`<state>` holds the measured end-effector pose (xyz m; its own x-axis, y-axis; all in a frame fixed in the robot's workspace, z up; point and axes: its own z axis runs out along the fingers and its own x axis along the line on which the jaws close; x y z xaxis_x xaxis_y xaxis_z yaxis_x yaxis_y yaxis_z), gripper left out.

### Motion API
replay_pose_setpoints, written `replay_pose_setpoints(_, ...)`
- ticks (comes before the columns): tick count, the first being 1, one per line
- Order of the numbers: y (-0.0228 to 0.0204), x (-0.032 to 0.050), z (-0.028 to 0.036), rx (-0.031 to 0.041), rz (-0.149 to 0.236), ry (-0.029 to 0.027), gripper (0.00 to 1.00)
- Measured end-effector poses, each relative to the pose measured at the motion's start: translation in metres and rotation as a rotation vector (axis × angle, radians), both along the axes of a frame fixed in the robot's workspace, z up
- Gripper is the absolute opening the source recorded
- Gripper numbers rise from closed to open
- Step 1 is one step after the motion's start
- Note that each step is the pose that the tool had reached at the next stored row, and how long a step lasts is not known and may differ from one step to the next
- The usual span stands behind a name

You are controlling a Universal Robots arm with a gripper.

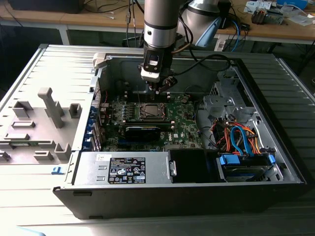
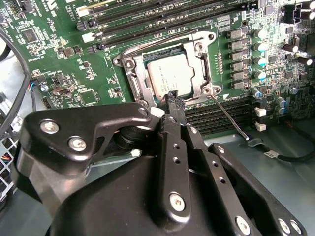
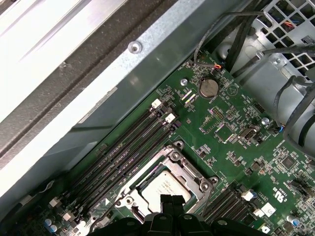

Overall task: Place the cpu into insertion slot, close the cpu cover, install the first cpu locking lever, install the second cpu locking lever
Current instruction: 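Install the first cpu locking lever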

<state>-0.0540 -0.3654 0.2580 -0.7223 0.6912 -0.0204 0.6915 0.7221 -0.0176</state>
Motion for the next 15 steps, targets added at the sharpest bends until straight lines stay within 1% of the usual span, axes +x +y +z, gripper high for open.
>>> replay_pose_setpoints(15,0.0,0.0,0.0,0.0,0.007,-0.0001,0.11)
